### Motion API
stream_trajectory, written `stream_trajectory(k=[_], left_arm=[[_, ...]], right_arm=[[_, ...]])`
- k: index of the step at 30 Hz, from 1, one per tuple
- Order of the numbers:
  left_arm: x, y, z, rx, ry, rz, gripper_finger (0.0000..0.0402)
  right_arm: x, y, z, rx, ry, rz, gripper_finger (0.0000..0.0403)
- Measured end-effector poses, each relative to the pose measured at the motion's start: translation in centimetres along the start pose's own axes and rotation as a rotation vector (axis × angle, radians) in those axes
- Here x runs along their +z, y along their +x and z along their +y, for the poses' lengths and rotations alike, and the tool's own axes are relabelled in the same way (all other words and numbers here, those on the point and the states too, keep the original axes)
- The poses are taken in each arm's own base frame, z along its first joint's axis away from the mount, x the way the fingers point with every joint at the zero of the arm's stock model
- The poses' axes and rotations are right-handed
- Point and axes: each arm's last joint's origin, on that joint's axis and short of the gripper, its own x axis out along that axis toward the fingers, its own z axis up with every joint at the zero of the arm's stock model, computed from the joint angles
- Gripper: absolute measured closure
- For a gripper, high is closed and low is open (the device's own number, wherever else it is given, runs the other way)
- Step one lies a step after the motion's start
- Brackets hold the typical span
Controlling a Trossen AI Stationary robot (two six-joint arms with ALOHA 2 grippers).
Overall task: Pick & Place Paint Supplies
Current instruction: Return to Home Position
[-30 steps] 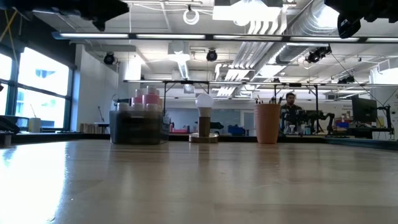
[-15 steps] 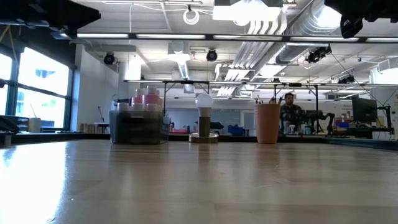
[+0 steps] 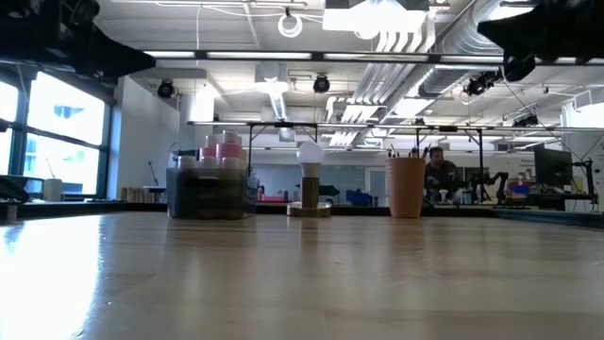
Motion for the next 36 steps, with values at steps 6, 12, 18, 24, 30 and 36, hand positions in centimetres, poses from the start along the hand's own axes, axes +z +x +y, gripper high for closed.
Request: stream_trajectory(k=[6,12,18,24,30,36], left_arm=[[-2.1,0.8,-0.1,-0.008,-0.006,0.03,0.0348],[-2.9,1.0,-0.2,-0.012,-0.008,0.057,0.0348],[-3.5,1.0,-0.1,0.035,-0.005,0.122,0.0348],[-4.2,0.8,0.0,0.106,-0.131,0.194,0.0348],[-4.7,0.7,-0.1,0.102,-0.139,0.252,0.0348],[-4.9,0.7,-0.1,0.101,-0.14,0.271,0.0348]], right_arm=[[-4.4,0.8,-0.3,0.001,0.005,-0.005,0.04],[-5.8,0.9,-0.3,0.001,0.01,0.026,0.04],[-6.0,0.9,-0.5,-0.049,0.0,0.045,0.04],[-6.3,0.8,-0.8,-0.144,-0.004,0.071,0.04],[-6.3,0.8,-0.7,-0.133,-0.004,0.072,0.04],[-6.3,0.8,-0.7,-0.133,-0.004,0.073,0.04]])
